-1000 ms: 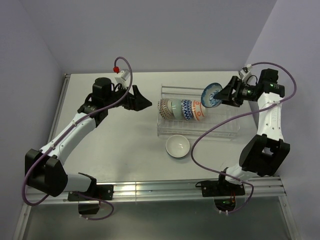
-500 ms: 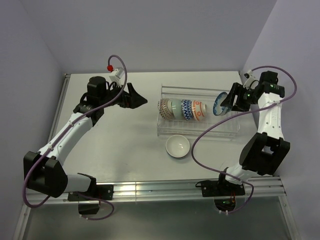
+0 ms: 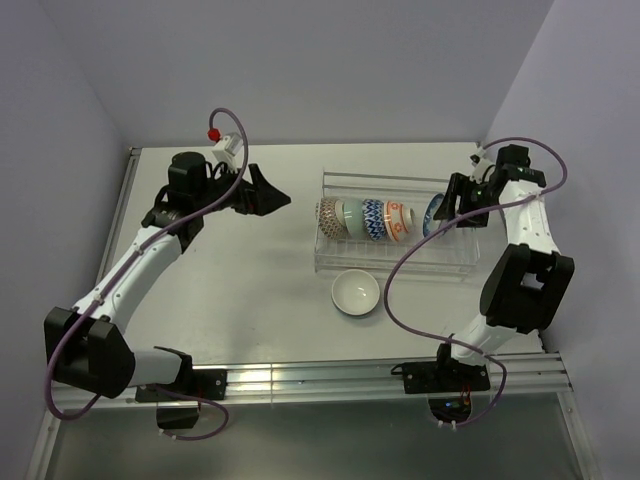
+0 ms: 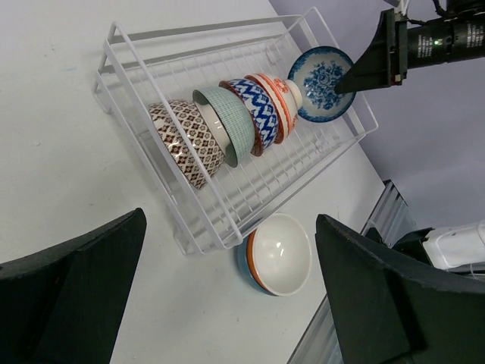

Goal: Load the bowls into the dish rack

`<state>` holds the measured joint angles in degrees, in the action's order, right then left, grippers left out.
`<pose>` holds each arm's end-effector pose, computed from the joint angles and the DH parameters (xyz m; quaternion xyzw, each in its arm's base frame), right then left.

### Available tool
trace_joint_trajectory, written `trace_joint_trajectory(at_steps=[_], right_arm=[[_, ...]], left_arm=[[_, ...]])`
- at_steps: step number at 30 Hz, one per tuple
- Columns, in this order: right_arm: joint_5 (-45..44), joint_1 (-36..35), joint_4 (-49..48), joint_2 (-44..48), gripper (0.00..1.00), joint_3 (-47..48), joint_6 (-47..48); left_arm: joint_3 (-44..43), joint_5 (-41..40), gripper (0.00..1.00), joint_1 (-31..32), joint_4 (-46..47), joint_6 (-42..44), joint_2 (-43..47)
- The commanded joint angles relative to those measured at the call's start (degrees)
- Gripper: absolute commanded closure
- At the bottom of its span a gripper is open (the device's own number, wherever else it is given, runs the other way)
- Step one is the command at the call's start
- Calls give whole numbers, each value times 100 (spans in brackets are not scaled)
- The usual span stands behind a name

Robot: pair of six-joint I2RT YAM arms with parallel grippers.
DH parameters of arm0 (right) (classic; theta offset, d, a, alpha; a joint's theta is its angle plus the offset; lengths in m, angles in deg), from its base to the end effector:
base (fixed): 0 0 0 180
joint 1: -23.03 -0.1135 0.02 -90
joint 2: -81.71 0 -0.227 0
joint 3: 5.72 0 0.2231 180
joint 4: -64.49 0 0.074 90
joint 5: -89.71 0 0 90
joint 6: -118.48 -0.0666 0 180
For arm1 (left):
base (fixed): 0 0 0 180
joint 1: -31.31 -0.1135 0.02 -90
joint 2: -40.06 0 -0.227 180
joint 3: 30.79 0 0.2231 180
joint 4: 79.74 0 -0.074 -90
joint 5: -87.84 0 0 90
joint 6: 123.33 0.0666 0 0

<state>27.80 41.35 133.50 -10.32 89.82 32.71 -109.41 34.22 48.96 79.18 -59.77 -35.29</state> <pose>0.3001 -0.0663 0.2332 0.0652 0.9472 0.1923 0.2482 0.2804 -0.1307 0.3068 0.1245 0.7795 -0.4439 0.4241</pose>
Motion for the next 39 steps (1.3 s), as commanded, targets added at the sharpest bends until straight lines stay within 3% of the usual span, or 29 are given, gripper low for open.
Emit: trace_joint_trajectory(at_steps=[1, 29, 33, 36, 37, 39], right_arm=[[-129, -154, -436, -78, 100, 65, -62], [-1526, -1208, -402, -412, 100, 285, -1], [-1588, -1296, -296, -526, 89, 382, -1], [-1597, -1332, -234, -518, 72, 443, 16], [-1579, -1340, -217, -518, 61, 469, 25], [-1588, -1367, -182, -500, 53, 496, 43]], left_arm=[[-17, 133, 1, -42, 82, 15, 231], [-8, 203, 0, -121, 73, 60, 205], [-34, 203, 1, -121, 47, 95, 214], [-52, 203, 0, -121, 29, 121, 231], [-52, 203, 1, -121, 20, 121, 231], [-87, 220, 0, -121, -6, 147, 231]])
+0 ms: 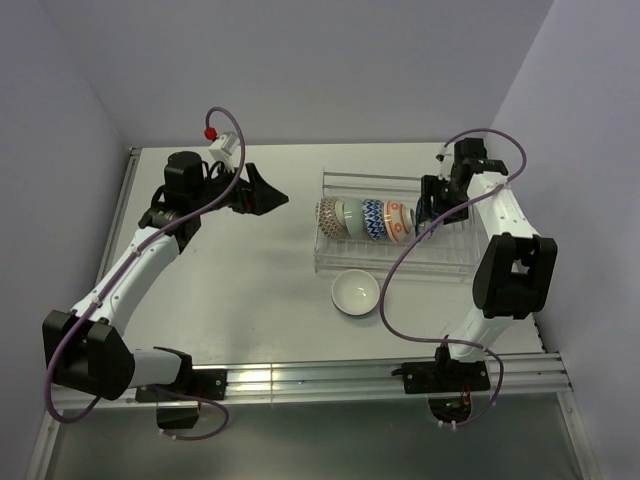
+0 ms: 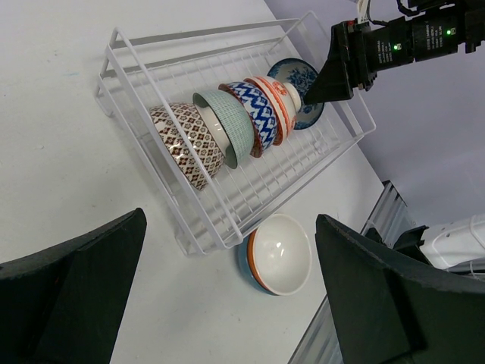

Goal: Load the bowls into the dish rack

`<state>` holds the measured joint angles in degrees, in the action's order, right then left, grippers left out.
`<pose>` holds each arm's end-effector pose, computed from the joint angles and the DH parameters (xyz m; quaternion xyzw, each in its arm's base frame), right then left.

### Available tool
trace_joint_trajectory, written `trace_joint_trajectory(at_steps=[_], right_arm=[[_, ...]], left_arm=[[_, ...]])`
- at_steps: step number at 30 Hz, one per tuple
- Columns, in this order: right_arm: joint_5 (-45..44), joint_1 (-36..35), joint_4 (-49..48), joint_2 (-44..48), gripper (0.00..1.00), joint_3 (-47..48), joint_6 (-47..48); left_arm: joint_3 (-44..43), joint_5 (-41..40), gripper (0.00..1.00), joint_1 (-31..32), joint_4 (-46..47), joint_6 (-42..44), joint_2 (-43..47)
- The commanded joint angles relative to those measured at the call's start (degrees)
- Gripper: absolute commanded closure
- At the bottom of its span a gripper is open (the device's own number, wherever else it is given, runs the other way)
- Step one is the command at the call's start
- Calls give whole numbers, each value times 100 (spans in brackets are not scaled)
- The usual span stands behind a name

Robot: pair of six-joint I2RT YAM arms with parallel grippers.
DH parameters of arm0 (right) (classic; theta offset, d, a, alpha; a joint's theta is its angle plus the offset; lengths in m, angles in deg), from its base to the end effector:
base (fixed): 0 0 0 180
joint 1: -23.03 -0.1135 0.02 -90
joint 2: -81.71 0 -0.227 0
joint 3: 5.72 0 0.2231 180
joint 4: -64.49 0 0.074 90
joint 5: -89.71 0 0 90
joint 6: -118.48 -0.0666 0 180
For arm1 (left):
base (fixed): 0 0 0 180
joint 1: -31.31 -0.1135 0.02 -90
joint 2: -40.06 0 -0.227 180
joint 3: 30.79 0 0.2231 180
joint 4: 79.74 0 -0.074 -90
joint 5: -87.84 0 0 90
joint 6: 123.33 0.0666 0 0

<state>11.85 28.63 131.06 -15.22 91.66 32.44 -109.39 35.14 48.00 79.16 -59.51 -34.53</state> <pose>0.3266 -0.0180 0.2134 -0.0080 0.9731 0.0860 0.2136 0.2792 -0.1259 0.3106 0.1263 0.7752 -0.4452 0.4301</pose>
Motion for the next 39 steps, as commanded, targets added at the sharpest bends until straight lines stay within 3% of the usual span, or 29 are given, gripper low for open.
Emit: trace_joint_trajectory(at_steps=[1, 5, 7, 10, 28, 35, 39], right_arm=[[-10, -104, 81, -11, 48, 339, 78], [-98, -165, 160, -2, 38, 400, 87], [-89, -191, 186, 7, 23, 418, 87], [-63, -209, 221, 68, 14, 444, 78], [701, -297, 626, 209, 10, 787, 8], [983, -297, 608, 481, 4, 980, -63], [1071, -271, 512, 806, 0, 1200, -106]], left_arm=[[-89, 120, 0, -25, -13, 130, 155], [-98, 129, 1, -25, -21, 121, 155], [-107, 137, 1, -25, -39, 148, 164], [-107, 129, 1, -25, -74, 165, 181], [-28, 330, 0, -25, -416, 604, 375], [288, 691, 1, 10, -942, 1841, 647], [236, 552, 4, 412, -1531, 2721, 638]])
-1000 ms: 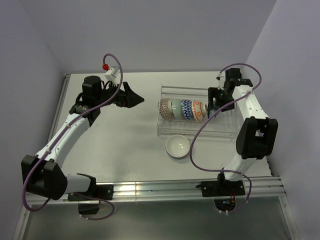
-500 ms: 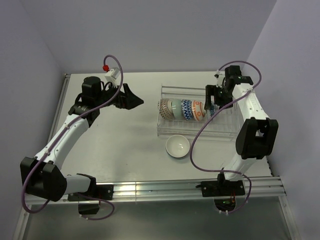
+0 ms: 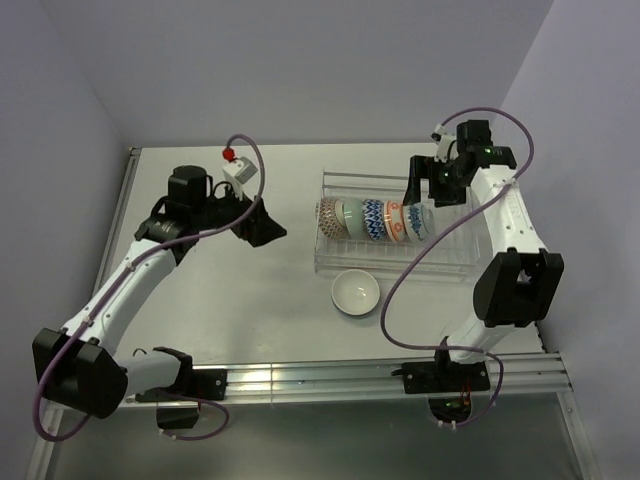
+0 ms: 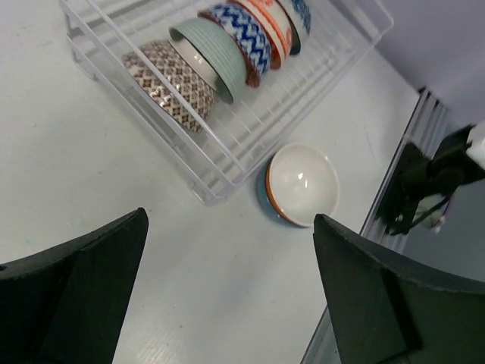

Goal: Load the bowls into the dish rack

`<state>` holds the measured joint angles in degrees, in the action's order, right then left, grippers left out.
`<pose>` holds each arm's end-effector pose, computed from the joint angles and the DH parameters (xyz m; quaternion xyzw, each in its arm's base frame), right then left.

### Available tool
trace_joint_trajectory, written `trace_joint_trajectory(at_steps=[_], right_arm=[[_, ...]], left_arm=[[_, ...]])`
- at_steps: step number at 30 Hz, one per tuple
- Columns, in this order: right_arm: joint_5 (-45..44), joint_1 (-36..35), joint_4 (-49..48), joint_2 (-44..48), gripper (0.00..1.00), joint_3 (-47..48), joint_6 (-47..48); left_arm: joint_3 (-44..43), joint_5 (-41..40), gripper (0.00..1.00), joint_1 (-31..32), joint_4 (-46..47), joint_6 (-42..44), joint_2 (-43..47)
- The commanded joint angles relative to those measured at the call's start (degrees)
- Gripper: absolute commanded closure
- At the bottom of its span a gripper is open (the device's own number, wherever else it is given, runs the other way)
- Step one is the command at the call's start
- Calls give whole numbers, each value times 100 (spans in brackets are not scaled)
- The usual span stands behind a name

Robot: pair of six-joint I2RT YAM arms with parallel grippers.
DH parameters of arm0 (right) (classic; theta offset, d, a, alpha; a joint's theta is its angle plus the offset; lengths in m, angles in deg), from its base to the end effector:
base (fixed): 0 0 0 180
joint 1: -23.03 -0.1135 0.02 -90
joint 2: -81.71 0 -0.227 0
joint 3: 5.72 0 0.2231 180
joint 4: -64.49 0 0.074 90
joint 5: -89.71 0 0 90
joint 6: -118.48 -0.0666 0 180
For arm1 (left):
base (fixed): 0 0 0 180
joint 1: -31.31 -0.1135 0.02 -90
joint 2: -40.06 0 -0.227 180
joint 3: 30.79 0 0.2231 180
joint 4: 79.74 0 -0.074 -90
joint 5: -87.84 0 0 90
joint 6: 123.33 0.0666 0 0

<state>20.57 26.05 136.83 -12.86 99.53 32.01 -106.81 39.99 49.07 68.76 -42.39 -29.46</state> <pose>0.3228 0.0067 0.2612 -0.0486 0.9533 0.1615 0.2504 0.2474 -0.1262 0.2993 0.2523 0.7701 -0.4113 0.4174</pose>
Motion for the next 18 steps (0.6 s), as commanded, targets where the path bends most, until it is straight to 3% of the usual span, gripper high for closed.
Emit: trace_joint_trajectory(at_steps=[1, 6, 11, 18], right_arm=[[216, 13, -118, 658, 0, 413, -98], [322, 66, -285, 1247, 0, 299, -81], [637, 180, -101, 1599, 0, 10, 174], [972, 435, 31, 1775, 0, -175, 60]], left_arm=[[-31, -74, 5, 446, -571, 1185, 131], [136, -769, 8, 1789, -695, 2100, 79], [-48, -489, 16, 2704, -1187, 3320, -580], [-505, -770, 21, 3803, -1741, 4711, -1678]])
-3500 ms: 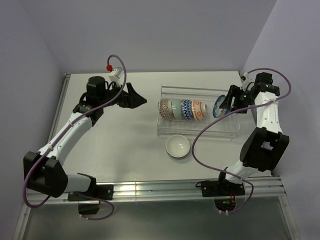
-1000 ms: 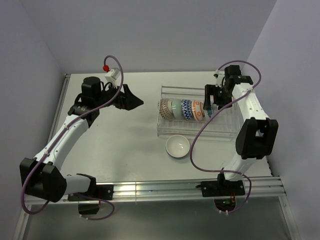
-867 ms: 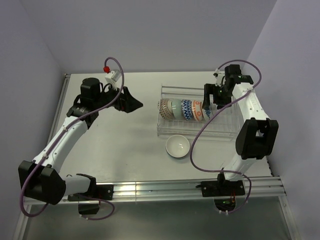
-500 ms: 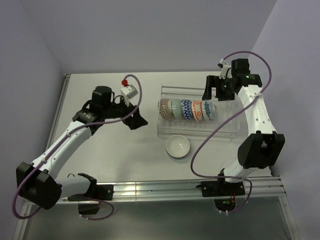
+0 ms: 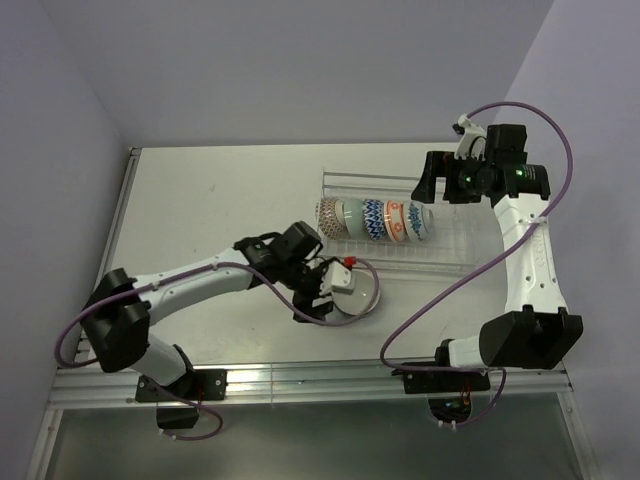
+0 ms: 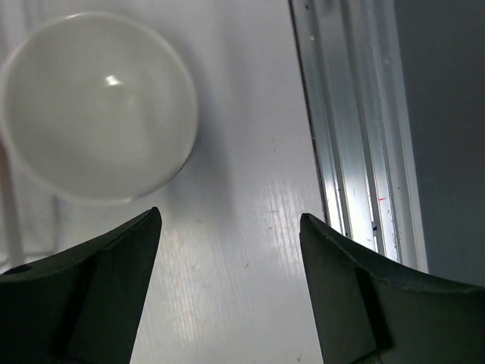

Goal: Load the bowls into the dish rack

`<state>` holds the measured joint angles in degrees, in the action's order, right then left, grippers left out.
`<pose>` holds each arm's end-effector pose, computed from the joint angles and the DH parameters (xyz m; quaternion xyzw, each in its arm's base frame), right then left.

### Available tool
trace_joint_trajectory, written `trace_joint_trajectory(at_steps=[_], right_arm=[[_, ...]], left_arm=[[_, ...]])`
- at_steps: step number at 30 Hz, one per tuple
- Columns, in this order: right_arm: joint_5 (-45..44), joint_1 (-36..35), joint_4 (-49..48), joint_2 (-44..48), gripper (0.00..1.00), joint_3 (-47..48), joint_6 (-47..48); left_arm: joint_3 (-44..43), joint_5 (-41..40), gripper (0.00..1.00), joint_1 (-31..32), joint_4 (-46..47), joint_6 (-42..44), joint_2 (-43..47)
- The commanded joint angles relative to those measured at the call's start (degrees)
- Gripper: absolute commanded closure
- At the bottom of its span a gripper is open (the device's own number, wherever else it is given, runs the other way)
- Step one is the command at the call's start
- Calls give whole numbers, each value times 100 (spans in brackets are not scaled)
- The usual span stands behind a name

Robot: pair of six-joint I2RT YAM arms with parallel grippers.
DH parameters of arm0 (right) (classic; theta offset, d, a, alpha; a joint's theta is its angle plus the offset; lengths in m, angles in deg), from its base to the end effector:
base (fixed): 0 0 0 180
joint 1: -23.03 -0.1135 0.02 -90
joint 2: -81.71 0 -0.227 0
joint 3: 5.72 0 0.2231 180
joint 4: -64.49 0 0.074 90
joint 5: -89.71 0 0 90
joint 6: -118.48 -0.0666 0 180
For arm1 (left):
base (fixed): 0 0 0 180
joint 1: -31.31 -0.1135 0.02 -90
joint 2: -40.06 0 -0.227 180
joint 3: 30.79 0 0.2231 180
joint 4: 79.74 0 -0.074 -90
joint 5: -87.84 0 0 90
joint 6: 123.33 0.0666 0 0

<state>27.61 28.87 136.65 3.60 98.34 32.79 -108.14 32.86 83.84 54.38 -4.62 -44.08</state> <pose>0.2676 0.0040 0.3373 -0.0779 0.9016 0.1908 0.3803 0.1499 -0.2584 0.2107 0.6613 0.6231 -0.3419 0.2398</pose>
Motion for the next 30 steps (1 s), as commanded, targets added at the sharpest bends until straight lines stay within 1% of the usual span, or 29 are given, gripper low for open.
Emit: trace_joint_trajectory(at_steps=[1, 5, 12, 15, 16, 21, 22, 24, 25, 26, 27, 30], right_arm=[[338, 188, 49, 129, 0, -66, -71], [461, 320, 49, 120, 0, -180, -159], [576, 347, -22, 147, 0, -295, -238], [532, 364, -4, 129, 0, -277, -221], [524, 356, 5, 112, 0, -286, -221], [655, 356, -39, 138, 0, -347, -203], [673, 356, -39, 138, 0, -365, -203], [673, 356, -48, 147, 0, -383, -194], [682, 356, -48, 155, 0, -400, -194], [699, 356, -48, 155, 0, -400, -194], [708, 356, -57, 164, 0, -409, -194], [726, 365, -65, 190, 0, -427, -194]], left_arm=[[-511, -57, 21, 389, -338, 1074, -461], [-899, -75, 22, 591, -347, 1321, -1033], [-1532, -259, 24, 609, -417, 1611, -1930], [-1611, -277, 28, 609, -531, 1761, -2203], [-1646, -268, 32, 609, -618, 1813, -2290], [-1690, -136, 45, 609, -1032, 2024, -2440], [-1708, -119, 50, 609, -1111, 2068, -2467], [-1760, -101, 57, 618, -1295, 2077, -2502], [-1778, -84, 65, 609, -1348, 2086, -2502], [-1778, -75, 69, 609, -1401, 2077, -2485], [-1778, -49, 74, 609, -1428, 2043, -2441], [-1796, 4, 79, 618, -1472, 1955, -2327]])
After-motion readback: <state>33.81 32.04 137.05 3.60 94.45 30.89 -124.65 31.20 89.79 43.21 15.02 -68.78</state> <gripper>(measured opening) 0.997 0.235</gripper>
